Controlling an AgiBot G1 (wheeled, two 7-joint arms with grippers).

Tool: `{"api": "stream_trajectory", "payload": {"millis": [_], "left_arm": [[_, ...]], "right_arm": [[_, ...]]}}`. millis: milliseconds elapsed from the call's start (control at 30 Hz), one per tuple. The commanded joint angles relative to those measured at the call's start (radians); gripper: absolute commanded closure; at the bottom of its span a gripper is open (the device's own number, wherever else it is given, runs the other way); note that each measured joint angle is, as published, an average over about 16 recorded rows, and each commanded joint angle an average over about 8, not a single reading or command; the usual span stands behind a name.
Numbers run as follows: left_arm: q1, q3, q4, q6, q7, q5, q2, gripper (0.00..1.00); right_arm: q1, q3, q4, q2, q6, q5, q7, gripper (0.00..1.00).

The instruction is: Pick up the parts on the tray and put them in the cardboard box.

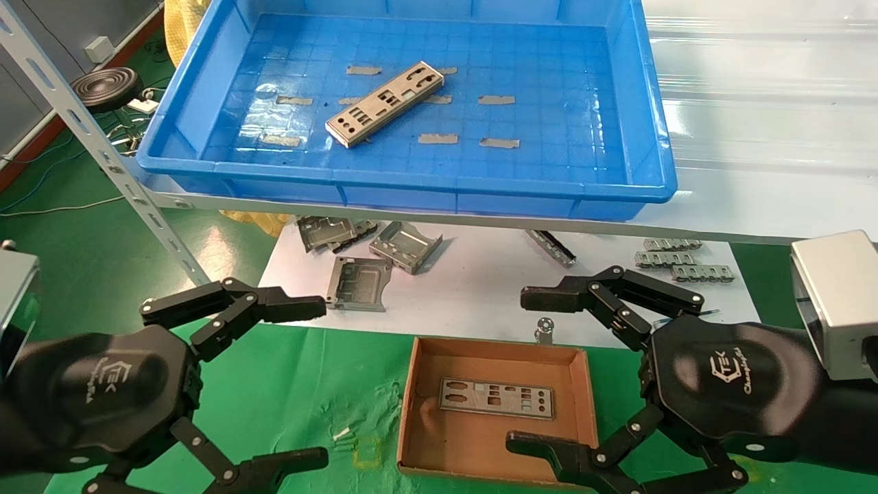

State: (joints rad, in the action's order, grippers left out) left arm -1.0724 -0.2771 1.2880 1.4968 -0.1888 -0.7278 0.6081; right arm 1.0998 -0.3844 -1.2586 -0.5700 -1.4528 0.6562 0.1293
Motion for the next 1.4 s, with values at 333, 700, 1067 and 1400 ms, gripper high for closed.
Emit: {"api": "stream_trajectory", "payload": {"millis": [333, 700, 1067, 1400], "left_arm": [[-0.002, -0.002, -0.004, -0.001, 0.002, -0.002, 0.003, 0.00], [-0.002, -0.003, -0.005, -0.002, 0.002, -0.003, 0.004, 0.00], [-0.003, -0.004, -0.006, -0.002, 0.003, -0.004, 0.005, 0.00], [-0.003, -0.004, -0.007, -0.002, 0.003, -0.004, 0.005, 0.00]], "right_arm": [[0.000, 0.000, 0.000, 0.000, 0.000, 0.000, 0.000, 0.00], [0.000, 0.000, 0.000, 0.000, 0.000, 0.000, 0.000, 0.00], [0.000, 0.000, 0.000, 0.000, 0.000, 0.000, 0.000, 0.00], [0.000, 0.000, 0.000, 0.000, 0.000, 0.000, 0.000, 0.00]]}}
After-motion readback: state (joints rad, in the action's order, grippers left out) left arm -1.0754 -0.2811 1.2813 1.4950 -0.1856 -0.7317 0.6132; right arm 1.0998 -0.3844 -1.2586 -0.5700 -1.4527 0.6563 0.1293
